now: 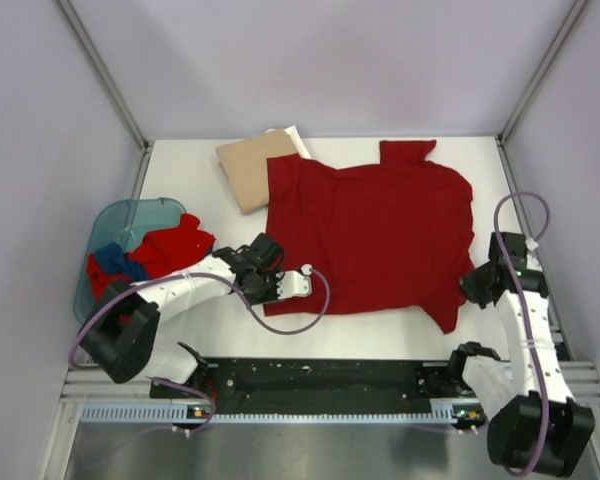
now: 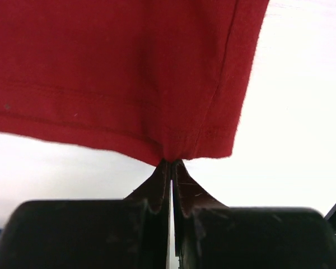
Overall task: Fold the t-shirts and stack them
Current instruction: Flatten out the tshirt
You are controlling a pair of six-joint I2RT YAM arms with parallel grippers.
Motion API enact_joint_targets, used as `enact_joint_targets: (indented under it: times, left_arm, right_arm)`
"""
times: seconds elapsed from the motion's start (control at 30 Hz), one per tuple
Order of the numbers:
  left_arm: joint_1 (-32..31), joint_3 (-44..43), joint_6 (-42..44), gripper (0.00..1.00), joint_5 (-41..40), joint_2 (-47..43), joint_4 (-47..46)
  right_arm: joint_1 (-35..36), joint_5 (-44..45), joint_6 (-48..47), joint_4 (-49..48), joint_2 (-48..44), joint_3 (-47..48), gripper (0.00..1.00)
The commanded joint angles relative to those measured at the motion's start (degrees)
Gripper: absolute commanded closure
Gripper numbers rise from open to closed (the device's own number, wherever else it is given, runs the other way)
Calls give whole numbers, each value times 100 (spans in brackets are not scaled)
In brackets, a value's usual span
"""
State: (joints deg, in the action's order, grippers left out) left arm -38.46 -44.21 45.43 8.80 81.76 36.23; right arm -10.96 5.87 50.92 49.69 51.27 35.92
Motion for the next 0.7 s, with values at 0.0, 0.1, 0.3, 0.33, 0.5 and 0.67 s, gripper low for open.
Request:
enact_joint_targets:
  times: [0.0, 0.1, 0.3, 0.33, 0.5, 0.67]
  left_arm:
    - [22, -290, -491, 100, -405, -651, 357]
    - [84, -693, -614, 100, -545, -827, 902]
    - [444, -801, -413, 99, -493, -793, 1054]
    - [427, -696, -290, 88, -336, -671, 1053]
    - [295, -755, -289, 47, -492, -406, 921]
    - [-739, -968, -227, 47, -160, -705, 1150]
  right_arm:
    - [-55, -104, -757, 487, -433, 914, 100]
    - [-55, -112, -1109, 831, -486, 1416, 100]
    - [-47, -813, -1383, 815, -363, 1401, 100]
    - [-55, -1007, -1391, 718, -328, 1269, 100]
    - [-46, -1826, -1216, -178, -231, 514, 100]
    - [-46, -1721, -1435, -320, -47, 389, 100]
